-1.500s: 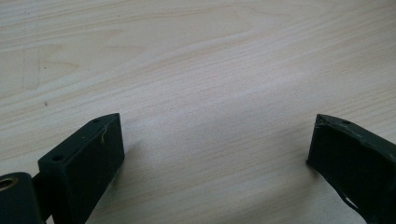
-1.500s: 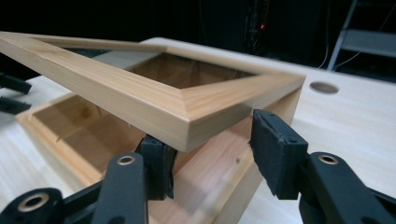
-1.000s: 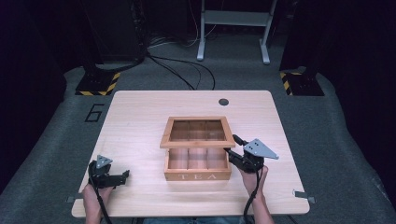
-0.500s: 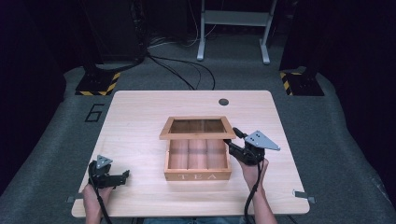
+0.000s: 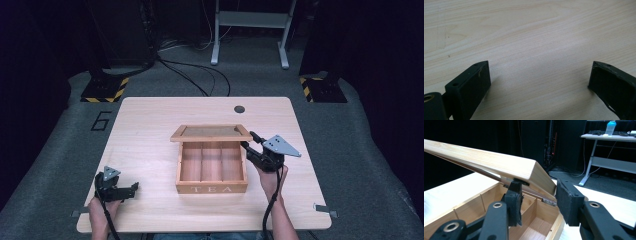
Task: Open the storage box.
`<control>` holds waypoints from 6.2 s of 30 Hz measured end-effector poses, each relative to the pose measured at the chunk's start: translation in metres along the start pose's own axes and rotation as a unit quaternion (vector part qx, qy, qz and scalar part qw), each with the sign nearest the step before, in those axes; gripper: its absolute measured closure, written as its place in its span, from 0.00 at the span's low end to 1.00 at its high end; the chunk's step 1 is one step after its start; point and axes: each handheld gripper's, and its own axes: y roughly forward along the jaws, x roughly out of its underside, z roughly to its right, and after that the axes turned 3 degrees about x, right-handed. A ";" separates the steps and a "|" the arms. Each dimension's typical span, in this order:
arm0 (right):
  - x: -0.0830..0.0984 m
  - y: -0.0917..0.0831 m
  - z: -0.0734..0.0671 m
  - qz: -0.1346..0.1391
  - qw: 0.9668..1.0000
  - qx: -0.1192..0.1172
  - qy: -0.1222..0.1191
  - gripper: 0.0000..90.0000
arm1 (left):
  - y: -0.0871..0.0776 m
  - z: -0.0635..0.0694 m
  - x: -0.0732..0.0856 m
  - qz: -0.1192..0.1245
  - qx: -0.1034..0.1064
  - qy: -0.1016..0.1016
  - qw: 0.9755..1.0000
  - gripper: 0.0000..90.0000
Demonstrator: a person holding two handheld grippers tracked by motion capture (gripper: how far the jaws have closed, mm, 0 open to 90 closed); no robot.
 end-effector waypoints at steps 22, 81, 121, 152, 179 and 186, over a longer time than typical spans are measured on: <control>-0.039 0.020 0.018 -0.039 0.999 -0.020 0.025 0.64 | 0.000 0.000 0.000 -0.001 0.001 0.002 1.000 0.04; -0.057 0.036 0.032 -0.063 0.997 -0.033 0.040 0.65 | 0.003 -0.001 -0.003 -0.007 0.001 -0.003 1.000 0.02; -0.055 0.034 0.033 -0.063 0.996 -0.041 0.037 0.65 | 0.003 -0.001 -0.003 -0.006 0.001 -0.003 1.000 0.02; -0.054 0.035 0.034 -0.063 0.996 -0.041 0.042 0.64 | 0.003 -0.001 -0.003 -0.006 0.001 -0.003 1.000 0.02; -0.054 0.035 0.034 -0.063 0.996 -0.042 0.043 0.64 | 0.003 -0.001 -0.003 -0.005 0.001 -0.003 1.000 0.02; -0.054 0.034 0.034 -0.066 0.996 -0.043 0.040 0.64 | 0.003 -0.001 -0.003 -0.005 0.001 -0.003 1.000 0.02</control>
